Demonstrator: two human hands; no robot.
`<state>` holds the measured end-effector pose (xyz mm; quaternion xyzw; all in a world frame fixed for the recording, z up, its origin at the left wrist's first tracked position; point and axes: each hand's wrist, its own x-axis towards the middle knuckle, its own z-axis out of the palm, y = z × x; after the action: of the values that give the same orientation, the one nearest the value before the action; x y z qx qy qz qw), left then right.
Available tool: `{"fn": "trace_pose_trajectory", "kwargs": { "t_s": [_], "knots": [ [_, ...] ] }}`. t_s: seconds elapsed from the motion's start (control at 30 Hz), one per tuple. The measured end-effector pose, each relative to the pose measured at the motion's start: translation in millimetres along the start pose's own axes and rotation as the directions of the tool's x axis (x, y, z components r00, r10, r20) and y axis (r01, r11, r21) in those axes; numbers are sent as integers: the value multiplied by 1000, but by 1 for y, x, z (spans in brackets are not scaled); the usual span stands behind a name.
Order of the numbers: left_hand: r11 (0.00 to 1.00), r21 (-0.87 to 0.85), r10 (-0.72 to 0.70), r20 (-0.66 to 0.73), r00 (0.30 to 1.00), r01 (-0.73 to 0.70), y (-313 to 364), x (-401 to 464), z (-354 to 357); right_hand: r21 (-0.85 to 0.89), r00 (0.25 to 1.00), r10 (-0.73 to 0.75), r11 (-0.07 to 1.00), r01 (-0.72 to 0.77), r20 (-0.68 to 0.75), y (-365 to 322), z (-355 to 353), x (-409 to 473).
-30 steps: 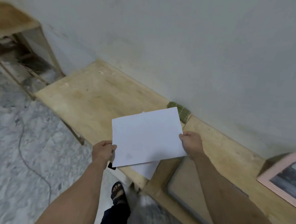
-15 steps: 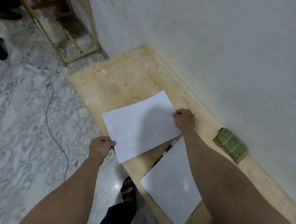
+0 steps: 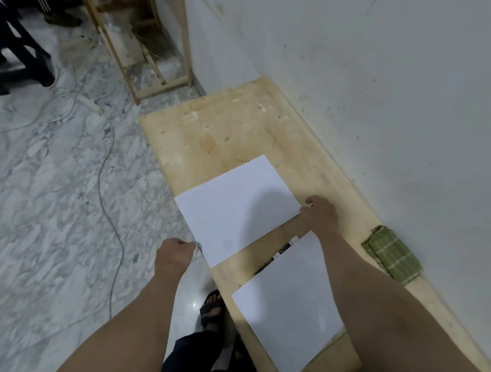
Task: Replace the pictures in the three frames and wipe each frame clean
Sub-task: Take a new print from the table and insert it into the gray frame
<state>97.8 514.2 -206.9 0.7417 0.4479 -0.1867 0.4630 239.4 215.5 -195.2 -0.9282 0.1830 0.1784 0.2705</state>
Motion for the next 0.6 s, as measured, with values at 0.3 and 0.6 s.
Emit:
{"fn": "trace_pose_trajectory", "kwargs": {
  "t_s": [0.3, 0.6],
  "knots": [
    [996, 61, -79, 290, 954, 64, -53, -90, 54, -354, 994, 27, 935, 12, 105, 104, -20, -38],
    [994, -40, -91, 202, 975, 101, -69, -129, 81, -260, 992, 76, 964, -47, 103, 131, -7, -66]
  ]
}}
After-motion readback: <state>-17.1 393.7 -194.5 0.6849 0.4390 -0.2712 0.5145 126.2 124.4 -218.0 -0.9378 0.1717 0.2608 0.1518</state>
